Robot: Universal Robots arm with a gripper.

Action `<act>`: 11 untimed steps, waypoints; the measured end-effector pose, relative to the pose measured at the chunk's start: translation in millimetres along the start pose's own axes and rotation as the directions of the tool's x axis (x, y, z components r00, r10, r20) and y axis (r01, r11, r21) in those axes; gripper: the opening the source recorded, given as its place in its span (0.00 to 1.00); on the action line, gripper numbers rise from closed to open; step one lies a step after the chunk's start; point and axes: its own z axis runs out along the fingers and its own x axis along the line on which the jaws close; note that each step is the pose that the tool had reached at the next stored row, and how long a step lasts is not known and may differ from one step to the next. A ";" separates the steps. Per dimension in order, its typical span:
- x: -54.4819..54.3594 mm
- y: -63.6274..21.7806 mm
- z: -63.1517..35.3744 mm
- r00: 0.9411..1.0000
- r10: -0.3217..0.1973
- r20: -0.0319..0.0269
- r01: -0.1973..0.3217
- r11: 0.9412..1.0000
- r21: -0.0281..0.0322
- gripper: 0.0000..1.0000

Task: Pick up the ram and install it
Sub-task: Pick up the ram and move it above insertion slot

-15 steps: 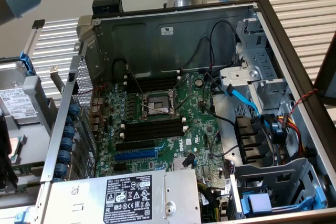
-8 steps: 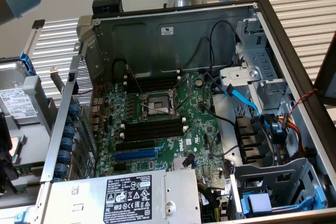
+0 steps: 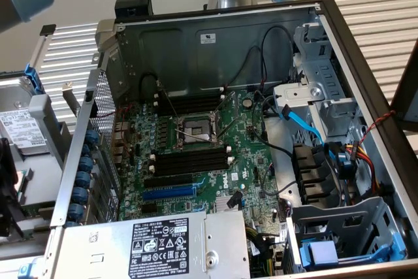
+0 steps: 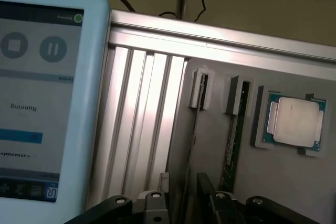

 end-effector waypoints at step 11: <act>-1.8 1.7 13.4 1.000 0.000 0.000 0.000 1.000 0.000 0.35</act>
